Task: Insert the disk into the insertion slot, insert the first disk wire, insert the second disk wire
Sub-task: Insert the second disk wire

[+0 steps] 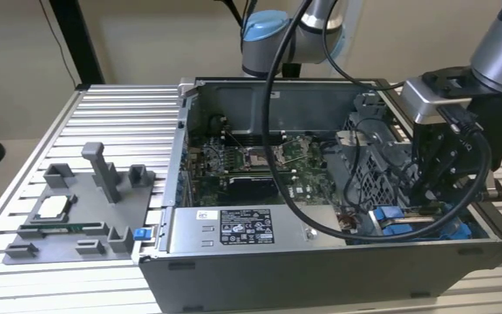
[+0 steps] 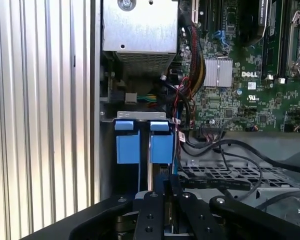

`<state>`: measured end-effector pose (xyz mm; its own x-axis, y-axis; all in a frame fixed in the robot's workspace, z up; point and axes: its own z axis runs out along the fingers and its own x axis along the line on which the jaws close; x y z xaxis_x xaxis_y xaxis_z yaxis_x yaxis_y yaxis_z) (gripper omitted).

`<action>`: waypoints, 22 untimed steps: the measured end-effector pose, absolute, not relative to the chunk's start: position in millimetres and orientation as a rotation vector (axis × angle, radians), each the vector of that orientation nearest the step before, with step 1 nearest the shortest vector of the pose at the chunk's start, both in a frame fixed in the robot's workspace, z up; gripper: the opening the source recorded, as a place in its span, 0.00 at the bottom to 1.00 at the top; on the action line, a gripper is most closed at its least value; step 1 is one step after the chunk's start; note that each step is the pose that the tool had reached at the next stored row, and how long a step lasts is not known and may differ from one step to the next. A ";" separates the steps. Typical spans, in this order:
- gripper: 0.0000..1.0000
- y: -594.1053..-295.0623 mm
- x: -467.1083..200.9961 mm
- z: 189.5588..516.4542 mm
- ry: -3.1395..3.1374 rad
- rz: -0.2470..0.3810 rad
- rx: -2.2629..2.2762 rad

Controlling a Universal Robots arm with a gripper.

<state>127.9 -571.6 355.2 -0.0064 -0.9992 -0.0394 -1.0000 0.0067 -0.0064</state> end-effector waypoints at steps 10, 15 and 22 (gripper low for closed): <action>0.00 -571.6 128.7 349.4 2.155 -0.002 -2.187; 0.00 -571.6 128.7 345.8 2.151 -0.011 -2.183; 0.00 -571.6 128.7 344.1 2.150 -0.011 -2.182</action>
<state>128.7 -571.6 344.1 0.0164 -0.9986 -0.0502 -0.9981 -0.0134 -0.0608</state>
